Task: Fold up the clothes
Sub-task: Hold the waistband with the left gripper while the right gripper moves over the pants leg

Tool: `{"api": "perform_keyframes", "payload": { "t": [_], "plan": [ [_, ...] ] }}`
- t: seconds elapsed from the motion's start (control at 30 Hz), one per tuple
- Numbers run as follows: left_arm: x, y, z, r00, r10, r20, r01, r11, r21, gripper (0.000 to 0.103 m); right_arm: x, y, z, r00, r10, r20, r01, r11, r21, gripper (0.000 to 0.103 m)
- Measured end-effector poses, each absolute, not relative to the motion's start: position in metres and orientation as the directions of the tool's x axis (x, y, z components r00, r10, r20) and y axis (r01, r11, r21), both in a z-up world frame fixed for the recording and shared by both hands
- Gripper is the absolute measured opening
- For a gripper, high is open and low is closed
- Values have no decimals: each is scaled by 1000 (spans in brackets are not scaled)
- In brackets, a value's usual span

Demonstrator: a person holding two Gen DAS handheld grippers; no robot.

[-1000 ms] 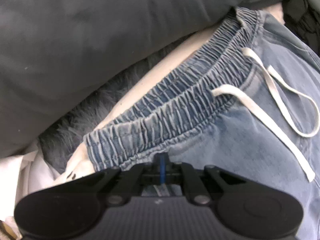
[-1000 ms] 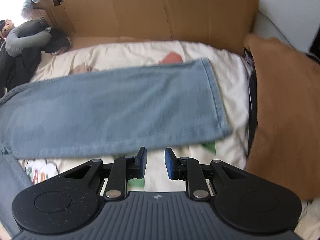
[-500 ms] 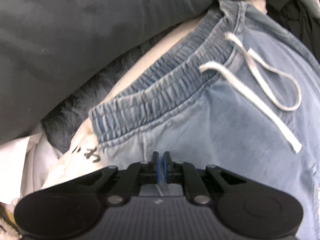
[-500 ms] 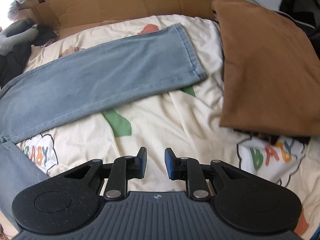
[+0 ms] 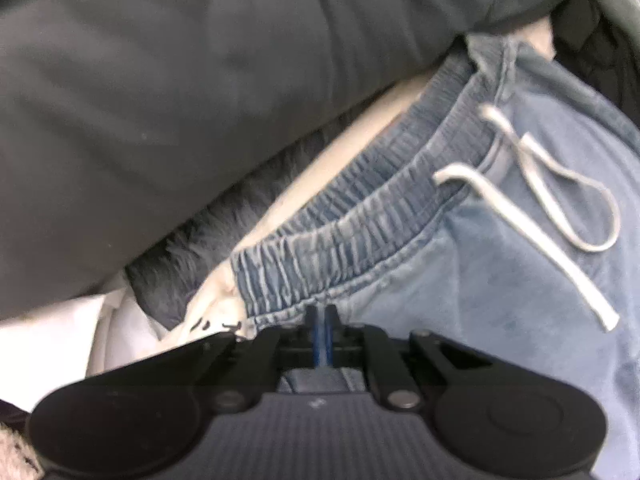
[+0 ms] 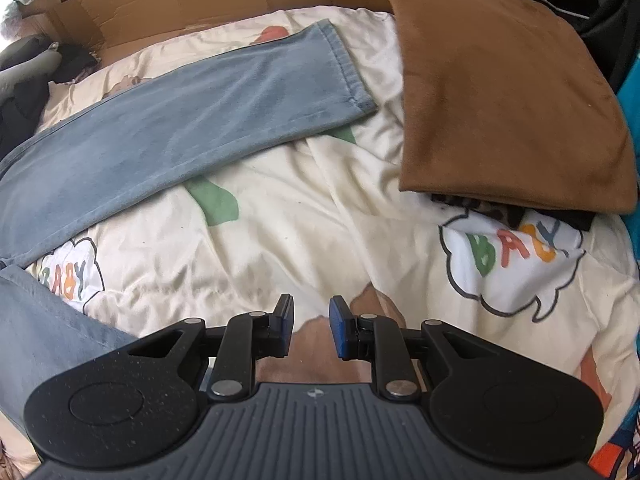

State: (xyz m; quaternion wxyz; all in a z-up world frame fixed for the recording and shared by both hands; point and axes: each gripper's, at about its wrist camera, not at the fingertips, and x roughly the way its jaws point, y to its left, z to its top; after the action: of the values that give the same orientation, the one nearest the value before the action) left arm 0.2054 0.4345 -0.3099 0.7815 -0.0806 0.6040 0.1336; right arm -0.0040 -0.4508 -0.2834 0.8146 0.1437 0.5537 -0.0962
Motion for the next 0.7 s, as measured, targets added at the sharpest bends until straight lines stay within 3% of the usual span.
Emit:
{"api": "perform_keyframes", "payload": {
  "t": [0.37, 0.53, 0.7],
  "plan": [
    [233, 401, -310, 335, -24, -942, -309, 942, -134, 9, -16, -452, -285, 361, -5, -933, 346, 930, 129, 26],
    [244, 400, -328, 329, -29, -944, -336, 931, -145, 10, -24, -454, -285, 345, -12, -939, 353, 928, 118, 26],
    [250, 398, -342, 291, 50, -955, -348, 936, -57, 5, -34, -458, -290, 316, -23, -949, 374, 922, 102, 26]
  ]
}}
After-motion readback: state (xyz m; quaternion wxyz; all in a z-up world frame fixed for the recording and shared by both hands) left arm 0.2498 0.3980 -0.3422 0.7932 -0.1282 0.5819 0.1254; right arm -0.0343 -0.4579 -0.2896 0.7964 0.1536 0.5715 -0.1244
